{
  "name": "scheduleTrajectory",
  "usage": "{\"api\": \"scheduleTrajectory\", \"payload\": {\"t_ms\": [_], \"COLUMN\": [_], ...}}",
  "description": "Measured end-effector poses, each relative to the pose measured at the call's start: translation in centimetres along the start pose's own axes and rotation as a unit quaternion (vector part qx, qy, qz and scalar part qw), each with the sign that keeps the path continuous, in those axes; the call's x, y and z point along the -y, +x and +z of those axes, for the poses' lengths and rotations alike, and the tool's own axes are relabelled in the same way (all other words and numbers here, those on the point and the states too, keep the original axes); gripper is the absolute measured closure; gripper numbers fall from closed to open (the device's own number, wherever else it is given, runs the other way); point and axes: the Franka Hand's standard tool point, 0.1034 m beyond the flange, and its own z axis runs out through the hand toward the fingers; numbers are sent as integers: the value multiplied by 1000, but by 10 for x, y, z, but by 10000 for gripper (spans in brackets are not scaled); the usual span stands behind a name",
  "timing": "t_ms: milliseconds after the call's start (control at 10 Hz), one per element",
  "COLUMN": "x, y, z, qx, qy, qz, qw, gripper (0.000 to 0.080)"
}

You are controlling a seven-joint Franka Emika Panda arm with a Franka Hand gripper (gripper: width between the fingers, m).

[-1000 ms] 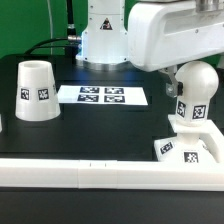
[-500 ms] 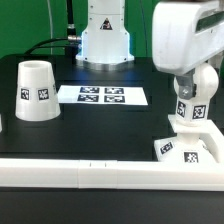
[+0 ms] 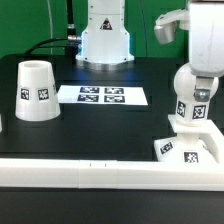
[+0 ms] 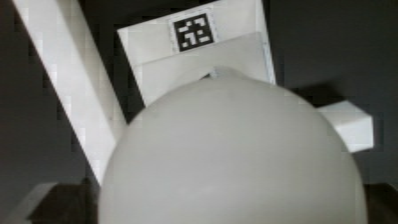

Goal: Assemble lamp

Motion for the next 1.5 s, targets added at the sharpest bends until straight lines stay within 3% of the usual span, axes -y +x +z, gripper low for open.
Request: {"api": "scheduleTrajectory", "payload": {"t_ms": [400,800,900,1300,1500], "x": [-6,-7,-8,-8,-9], "y": [-4,-10,-12,-12,-22], "z": [-2,0,0,0,0], "qx": [23,33,33,33,33], "qy": [-18,-15,-14,-14,-8], "qz": [-152,-211,-209,-204,-173], "qw": [988,977,977,978,984], "gripper": [101,101,223,223,223]}}
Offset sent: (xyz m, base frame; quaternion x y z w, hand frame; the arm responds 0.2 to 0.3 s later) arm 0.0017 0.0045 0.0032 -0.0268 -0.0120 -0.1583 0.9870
